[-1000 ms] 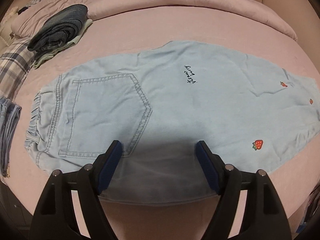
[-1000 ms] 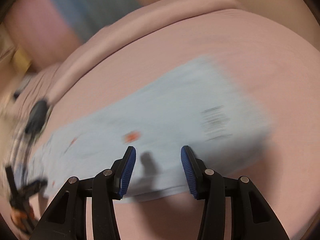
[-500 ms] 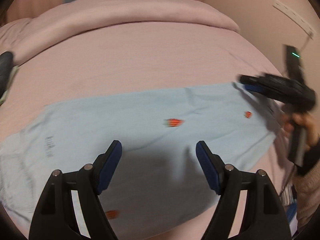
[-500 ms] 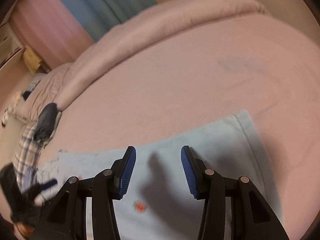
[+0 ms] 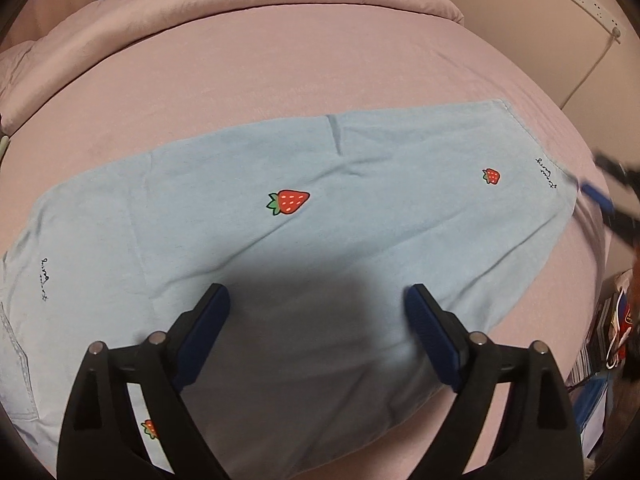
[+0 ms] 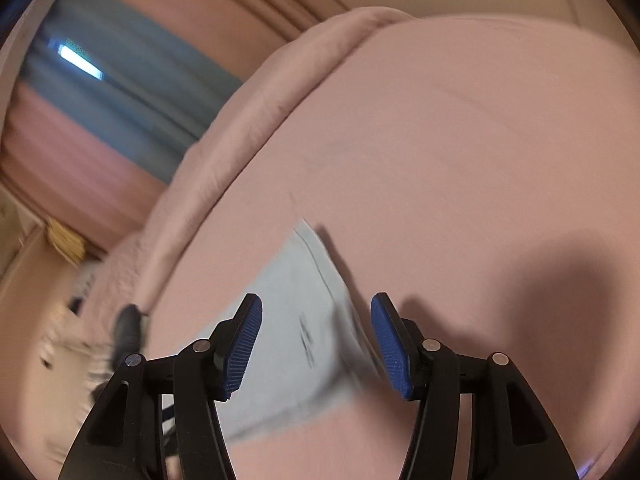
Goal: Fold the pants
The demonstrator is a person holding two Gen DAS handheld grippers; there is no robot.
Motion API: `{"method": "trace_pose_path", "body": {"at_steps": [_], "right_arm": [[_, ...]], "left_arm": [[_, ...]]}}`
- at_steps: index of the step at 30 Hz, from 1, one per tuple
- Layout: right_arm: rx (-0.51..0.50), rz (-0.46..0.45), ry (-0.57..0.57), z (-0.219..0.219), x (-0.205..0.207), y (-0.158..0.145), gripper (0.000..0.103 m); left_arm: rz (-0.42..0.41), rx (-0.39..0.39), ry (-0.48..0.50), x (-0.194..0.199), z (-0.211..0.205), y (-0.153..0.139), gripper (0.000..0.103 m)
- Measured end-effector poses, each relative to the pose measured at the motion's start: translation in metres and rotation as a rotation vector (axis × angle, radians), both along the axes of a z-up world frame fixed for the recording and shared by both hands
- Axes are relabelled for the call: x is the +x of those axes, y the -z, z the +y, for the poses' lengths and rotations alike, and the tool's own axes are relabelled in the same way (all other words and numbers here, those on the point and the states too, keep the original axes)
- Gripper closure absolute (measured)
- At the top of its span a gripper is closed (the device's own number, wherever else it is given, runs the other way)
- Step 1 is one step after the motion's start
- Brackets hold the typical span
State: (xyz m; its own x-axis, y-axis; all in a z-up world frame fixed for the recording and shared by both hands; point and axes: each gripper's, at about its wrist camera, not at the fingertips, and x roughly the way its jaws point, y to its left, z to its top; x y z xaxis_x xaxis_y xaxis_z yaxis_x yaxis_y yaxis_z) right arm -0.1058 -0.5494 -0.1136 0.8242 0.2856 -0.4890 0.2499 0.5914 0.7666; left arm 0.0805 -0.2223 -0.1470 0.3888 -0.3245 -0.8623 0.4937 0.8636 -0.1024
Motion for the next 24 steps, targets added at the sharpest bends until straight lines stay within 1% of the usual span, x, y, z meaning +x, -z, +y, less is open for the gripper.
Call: {"method": "trace_pose_path", "body": {"at_steps": [2, 3, 4, 5, 6, 10, 11, 13, 16, 20, 22, 24], "right_arm": [[0.084, 0.01, -0.007, 0.001, -0.015, 0.015, 0.046], [0.116, 0.019, -0.014, 0.006, -0.019, 0.021, 0.046], [0.139, 0.025, -0.02, -0.002, -0.025, 0.026, 0.046], [0.166, 0.034, -0.031, 0.005, -0.027, 0.033, 0.046], [0.17, 0.03, -0.035, 0.005, -0.025, 0.034, 0.046], [0.157, 0.018, -0.021, 0.014, -0.006, 0.033, 0.046], [0.157, 0.024, -0.02, 0.016, 0.002, 0.032, 0.046], [0.137, 0.046, 0.007, 0.018, 0.005, 0.031, 0.046], [0.112, 0.035, 0.04, 0.022, 0.021, 0.028, 0.046], [0.064, 0.017, 0.052, 0.025, 0.032, 0.026, 0.046], [0.054, 0.014, 0.057, 0.023, 0.029, 0.026, 0.046], [0.045, 0.01, 0.064, 0.022, 0.028, 0.027, 0.046]], "left_arm": [[-0.002, 0.001, -0.003, 0.001, 0.0, 0.002, 0.008], [-0.003, 0.0, -0.005, -0.005, -0.005, 0.001, 0.007], [-0.003, -0.003, -0.008, -0.004, -0.005, 0.001, 0.006], [-0.002, -0.005, -0.011, -0.003, -0.006, 0.001, 0.006], [-0.001, -0.008, -0.014, -0.003, -0.006, 0.001, 0.006], [0.012, -0.023, -0.026, -0.005, -0.007, 0.0, 0.006], [0.017, -0.029, -0.031, -0.005, -0.007, 0.0, 0.006], [0.023, -0.039, -0.038, -0.003, -0.009, -0.002, 0.006], [0.035, -0.059, -0.047, -0.003, -0.005, -0.002, 0.006], [0.051, -0.082, -0.058, -0.006, 0.001, -0.004, 0.006], [0.066, -0.109, -0.071, -0.006, 0.004, -0.006, 0.006], [0.095, -0.156, -0.09, -0.004, 0.009, -0.008, 0.007]]}}
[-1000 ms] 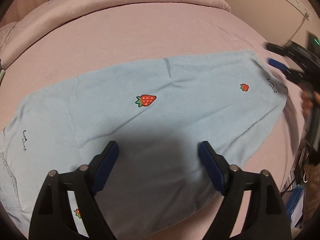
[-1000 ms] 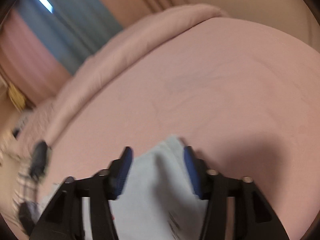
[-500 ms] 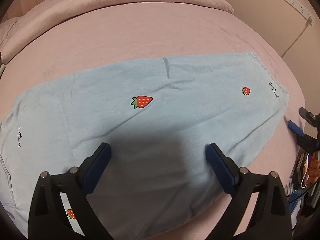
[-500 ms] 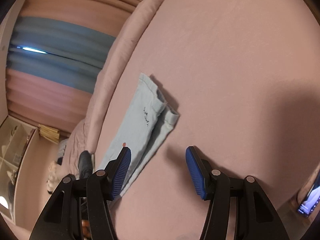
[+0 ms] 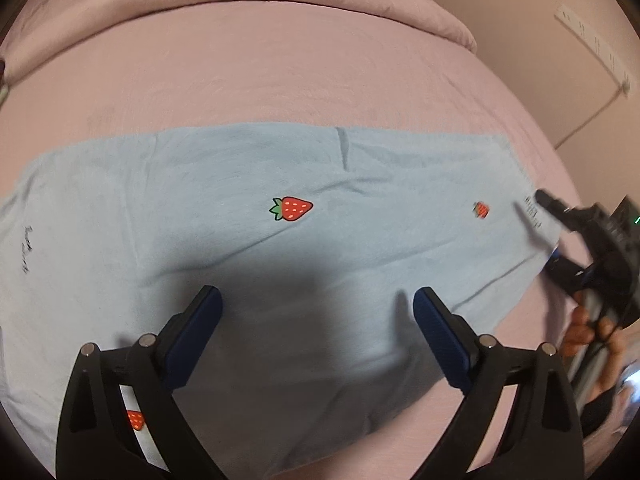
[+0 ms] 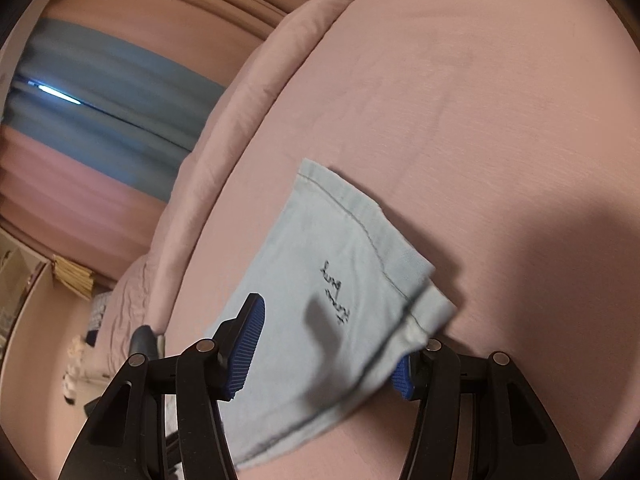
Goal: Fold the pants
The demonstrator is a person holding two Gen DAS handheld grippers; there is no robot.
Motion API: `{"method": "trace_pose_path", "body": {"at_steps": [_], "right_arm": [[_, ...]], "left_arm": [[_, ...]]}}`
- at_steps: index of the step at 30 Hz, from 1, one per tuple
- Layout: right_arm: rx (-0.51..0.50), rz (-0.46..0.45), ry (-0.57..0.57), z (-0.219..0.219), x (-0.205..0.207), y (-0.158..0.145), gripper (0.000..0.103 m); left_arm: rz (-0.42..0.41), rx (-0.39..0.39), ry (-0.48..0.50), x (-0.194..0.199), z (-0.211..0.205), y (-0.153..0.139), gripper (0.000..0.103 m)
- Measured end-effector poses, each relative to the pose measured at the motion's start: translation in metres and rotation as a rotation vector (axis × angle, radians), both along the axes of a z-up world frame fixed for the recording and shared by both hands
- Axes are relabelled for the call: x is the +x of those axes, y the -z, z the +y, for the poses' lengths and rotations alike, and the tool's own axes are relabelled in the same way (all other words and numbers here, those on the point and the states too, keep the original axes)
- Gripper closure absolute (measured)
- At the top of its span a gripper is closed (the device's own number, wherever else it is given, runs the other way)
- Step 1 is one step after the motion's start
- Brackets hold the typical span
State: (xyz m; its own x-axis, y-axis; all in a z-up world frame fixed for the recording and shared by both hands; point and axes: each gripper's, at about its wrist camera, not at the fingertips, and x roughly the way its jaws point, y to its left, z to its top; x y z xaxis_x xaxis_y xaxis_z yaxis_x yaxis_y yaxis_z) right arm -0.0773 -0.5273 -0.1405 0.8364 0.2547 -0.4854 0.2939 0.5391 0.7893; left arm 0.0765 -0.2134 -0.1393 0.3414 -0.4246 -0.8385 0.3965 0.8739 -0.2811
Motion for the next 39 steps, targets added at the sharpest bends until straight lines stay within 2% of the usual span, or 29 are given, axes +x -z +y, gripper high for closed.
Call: {"method": "trace_pose_path", "body": {"at_steps": [3, 4, 5, 6, 7, 8, 10, 14, 17, 20, 23, 25, 28, 31, 35, 39], "right_arm": [[-0.012, 0.003, 0.007, 0.0, -0.001, -0.002, 0.046], [-0.014, 0.0, 0.008, 0.001, -0.001, -0.003, 0.053], [-0.005, -0.001, 0.004, 0.0, -0.001, -0.002, 0.068], [0.01, 0.003, 0.003, 0.0, 0.001, 0.0, 0.075], [0.028, 0.009, 0.006, 0.001, 0.005, 0.003, 0.086], [0.038, 0.015, 0.012, 0.0, 0.004, 0.005, 0.09], [0.037, 0.018, 0.012, 0.0, 0.004, 0.003, 0.092], [-0.044, 0.0, -0.003, 0.012, 0.01, -0.023, 0.093], [-0.167, -0.033, -0.032, 0.033, 0.013, -0.054, 0.093], [-0.322, -0.06, -0.083, 0.063, 0.018, -0.084, 0.093], [-0.456, -0.089, -0.154, 0.096, 0.022, -0.104, 0.093], [-0.521, -0.103, -0.205, 0.119, 0.024, -0.11, 0.093], [-0.612, -0.137, -0.314, 0.159, 0.028, -0.107, 0.093], [-0.644, -0.166, -0.434, 0.195, 0.031, -0.092, 0.093], [-0.713, -0.165, -0.546, 0.237, 0.034, -0.072, 0.093], [-0.788, -0.169, -0.605, 0.265, 0.032, -0.061, 0.093]], "left_arm": [[0.059, -0.109, -0.019, 0.002, 0.007, -0.004, 0.007], [0.075, -0.142, -0.02, 0.003, 0.009, -0.005, 0.007], [0.088, -0.172, -0.023, 0.004, 0.01, -0.005, 0.007], [0.102, -0.201, -0.032, 0.005, 0.012, -0.004, 0.007], [0.119, -0.228, -0.045, 0.008, 0.015, -0.002, 0.007], [0.144, -0.26, -0.062, 0.01, 0.019, 0.001, 0.007], [0.175, -0.299, -0.077, 0.014, 0.024, 0.005, 0.01], [0.189, -0.296, -0.053, 0.015, 0.024, 0.004, 0.011], [0.217, -0.33, -0.054, 0.022, 0.027, 0.003, 0.011], [0.257, -0.407, -0.084, 0.029, 0.039, 0.005, 0.011], [0.259, -0.46, -0.118, 0.028, 0.054, 0.002, 0.011], [0.261, -0.537, -0.124, 0.025, 0.065, -0.004, 0.011], [0.263, -0.679, -0.12, 0.022, 0.08, -0.016, 0.011], [0.264, -0.76, -0.114, 0.023, 0.088, -0.022, 0.011], [0.322, -0.806, -0.104, 0.034, 0.084, -0.011, 0.01], [0.4, -0.811, -0.136, 0.048, 0.081, 0.007, 0.012]]}}
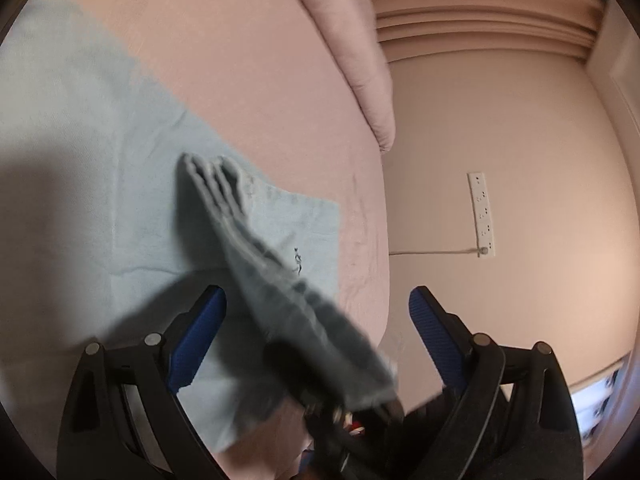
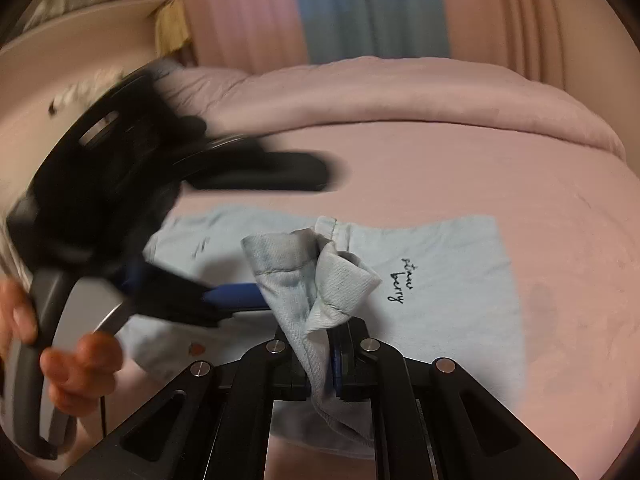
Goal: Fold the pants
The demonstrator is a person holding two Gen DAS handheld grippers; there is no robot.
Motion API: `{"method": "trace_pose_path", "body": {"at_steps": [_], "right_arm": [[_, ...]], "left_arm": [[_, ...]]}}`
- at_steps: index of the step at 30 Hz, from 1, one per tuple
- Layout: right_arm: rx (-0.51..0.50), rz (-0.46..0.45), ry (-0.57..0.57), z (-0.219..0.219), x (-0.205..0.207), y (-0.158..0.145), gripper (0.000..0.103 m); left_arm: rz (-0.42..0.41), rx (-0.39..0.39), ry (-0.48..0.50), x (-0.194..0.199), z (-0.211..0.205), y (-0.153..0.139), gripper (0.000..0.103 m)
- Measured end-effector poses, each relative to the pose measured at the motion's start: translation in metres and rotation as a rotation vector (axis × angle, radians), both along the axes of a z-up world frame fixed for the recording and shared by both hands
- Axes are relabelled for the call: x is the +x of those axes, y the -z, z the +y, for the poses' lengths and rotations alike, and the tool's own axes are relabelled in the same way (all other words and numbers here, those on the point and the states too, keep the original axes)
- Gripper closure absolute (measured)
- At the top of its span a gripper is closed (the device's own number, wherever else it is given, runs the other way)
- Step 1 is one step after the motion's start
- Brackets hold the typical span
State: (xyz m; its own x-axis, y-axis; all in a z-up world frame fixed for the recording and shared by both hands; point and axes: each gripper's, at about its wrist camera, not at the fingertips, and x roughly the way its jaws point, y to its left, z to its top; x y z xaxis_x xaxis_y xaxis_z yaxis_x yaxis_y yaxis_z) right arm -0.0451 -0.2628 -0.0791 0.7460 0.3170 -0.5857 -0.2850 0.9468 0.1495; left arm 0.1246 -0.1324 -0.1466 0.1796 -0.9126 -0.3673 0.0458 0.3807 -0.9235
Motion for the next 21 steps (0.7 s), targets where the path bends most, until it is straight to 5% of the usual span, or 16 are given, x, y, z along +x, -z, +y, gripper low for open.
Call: {"method": "trace_pose_path", "body": {"at_steps": [2, 4, 7, 15, 21], "right_arm": [[-0.025, -0.014, -0.009, 0.005, -0.003, 0.0, 0.093], [-0.05, -0.031, -0.01, 0.007, -0.006, -0.001, 0.093], [-0.075, -0.034, -0.012, 0.014, -0.004, -0.003, 0.093], [-0.147, -0.083, -0.093, 0.064, -0.002, -0.015, 0.093], [-0.15, -0.065, -0.17, 0.107, 0.011, -0.009, 0.093]], "left_arm": [[0.023, 0.016, -0.007, 0.005, -0.002, 0.006, 0.031], [0.03, 0.036, -0.008, 0.008, -0.001, 0.007, 0.067], [0.011, 0.072, -0.025, 0.007, 0.007, 0.007, 0.08], [-0.132, 0.185, -0.058, -0.002, 0.053, -0.015, 0.086], [-0.146, 0.28, -0.105, 0.004, 0.091, -0.009, 0.087]]}}
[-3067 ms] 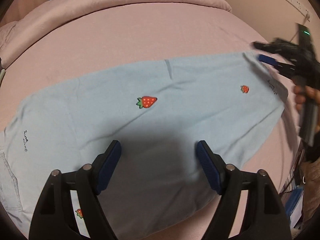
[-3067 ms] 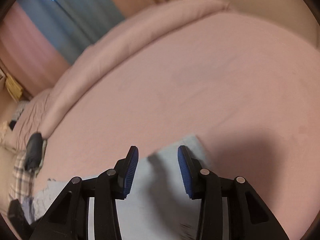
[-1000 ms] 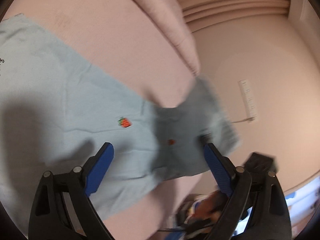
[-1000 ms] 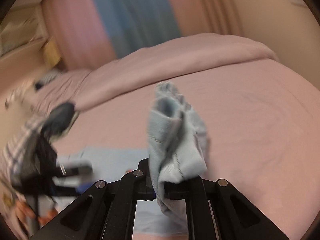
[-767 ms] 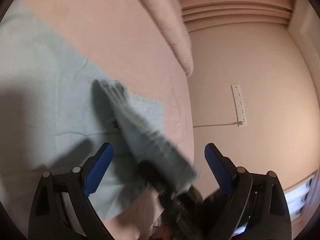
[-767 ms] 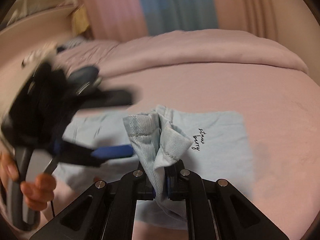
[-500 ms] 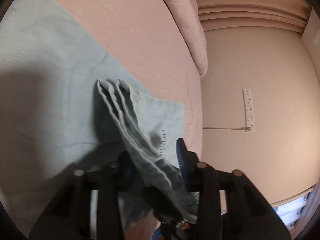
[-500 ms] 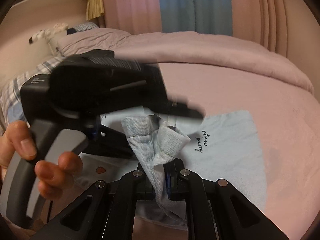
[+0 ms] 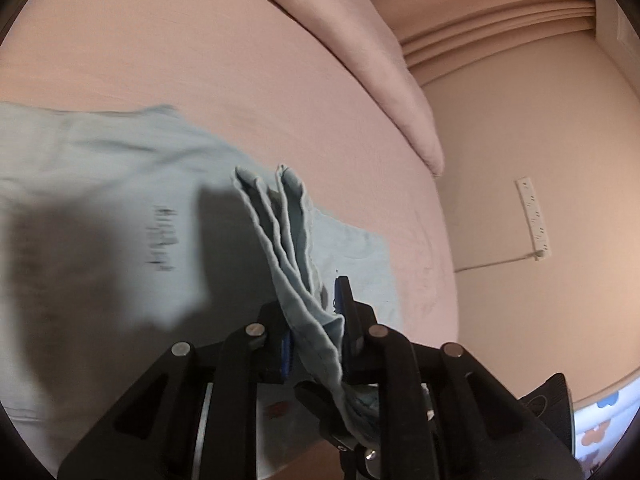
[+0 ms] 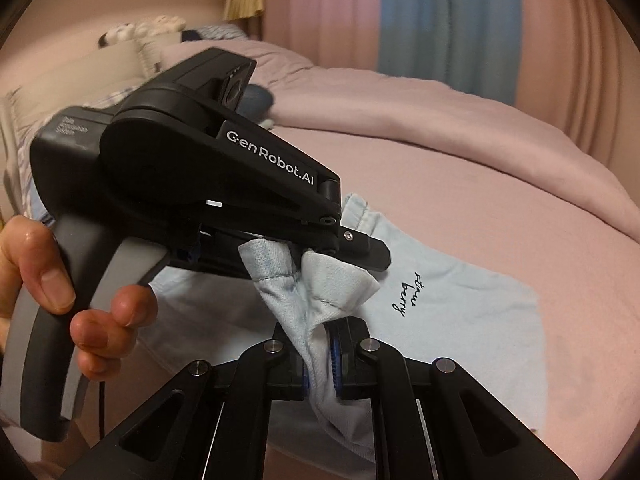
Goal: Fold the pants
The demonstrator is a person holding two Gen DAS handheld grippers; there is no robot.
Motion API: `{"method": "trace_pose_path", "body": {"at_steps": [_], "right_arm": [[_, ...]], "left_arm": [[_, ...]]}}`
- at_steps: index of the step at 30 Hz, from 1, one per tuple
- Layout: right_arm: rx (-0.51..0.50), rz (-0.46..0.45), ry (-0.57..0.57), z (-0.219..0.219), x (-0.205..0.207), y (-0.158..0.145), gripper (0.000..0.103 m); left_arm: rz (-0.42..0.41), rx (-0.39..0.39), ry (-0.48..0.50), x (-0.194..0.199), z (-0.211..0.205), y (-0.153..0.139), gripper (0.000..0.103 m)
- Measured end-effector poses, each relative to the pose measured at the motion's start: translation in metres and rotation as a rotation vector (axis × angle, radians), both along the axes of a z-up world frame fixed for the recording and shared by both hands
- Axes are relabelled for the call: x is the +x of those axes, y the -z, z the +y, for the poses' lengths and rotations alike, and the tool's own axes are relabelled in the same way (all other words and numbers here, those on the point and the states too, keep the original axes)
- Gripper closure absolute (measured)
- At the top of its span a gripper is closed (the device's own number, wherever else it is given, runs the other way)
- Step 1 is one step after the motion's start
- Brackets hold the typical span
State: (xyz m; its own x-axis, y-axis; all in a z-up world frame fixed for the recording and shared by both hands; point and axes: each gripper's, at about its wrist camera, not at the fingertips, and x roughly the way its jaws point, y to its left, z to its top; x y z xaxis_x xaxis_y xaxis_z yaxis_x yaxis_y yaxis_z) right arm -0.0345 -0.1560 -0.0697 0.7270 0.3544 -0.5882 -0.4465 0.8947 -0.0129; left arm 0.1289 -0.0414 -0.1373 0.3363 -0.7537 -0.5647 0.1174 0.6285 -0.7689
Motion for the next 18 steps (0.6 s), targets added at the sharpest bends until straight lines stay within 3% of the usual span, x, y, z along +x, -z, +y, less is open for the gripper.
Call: {"method": "trace_pose_path", "body": {"at_steps": [5, 6, 8, 10, 13, 15, 18], "right_arm": [[-0.048, 0.05, -0.049, 0.025, 0.008, 0.016, 0.093], [-0.057, 0.066, -0.056, 0.027, 0.01, 0.019, 0.092], [-0.072, 0.12, -0.061, 0.027, 0.014, 0.028, 0.078], [-0.065, 0.164, -0.074, 0.023, 0.013, 0.033, 0.066], [0.004, 0.194, -0.124, -0.001, -0.001, 0.017, 0.063], [0.081, 0.187, -0.127, -0.022, -0.01, 0.001, 0.063], [0.149, 0.131, -0.044, -0.07, -0.024, -0.023, 0.063]], "left_arm": [[0.029, 0.068, -0.033, 0.002, 0.012, 0.015, 0.087], [0.038, 0.093, -0.042, 0.003, 0.013, 0.019, 0.084], [0.051, 0.102, -0.038, 0.004, 0.019, 0.027, 0.082], [0.044, 0.104, -0.041, 0.003, 0.019, 0.024, 0.067], [-0.045, 0.162, -0.065, -0.006, 0.025, -0.001, 0.045], [-0.115, 0.208, -0.076, -0.013, 0.033, -0.018, 0.045], [-0.168, 0.191, -0.062, -0.021, 0.031, -0.035, 0.045]]}}
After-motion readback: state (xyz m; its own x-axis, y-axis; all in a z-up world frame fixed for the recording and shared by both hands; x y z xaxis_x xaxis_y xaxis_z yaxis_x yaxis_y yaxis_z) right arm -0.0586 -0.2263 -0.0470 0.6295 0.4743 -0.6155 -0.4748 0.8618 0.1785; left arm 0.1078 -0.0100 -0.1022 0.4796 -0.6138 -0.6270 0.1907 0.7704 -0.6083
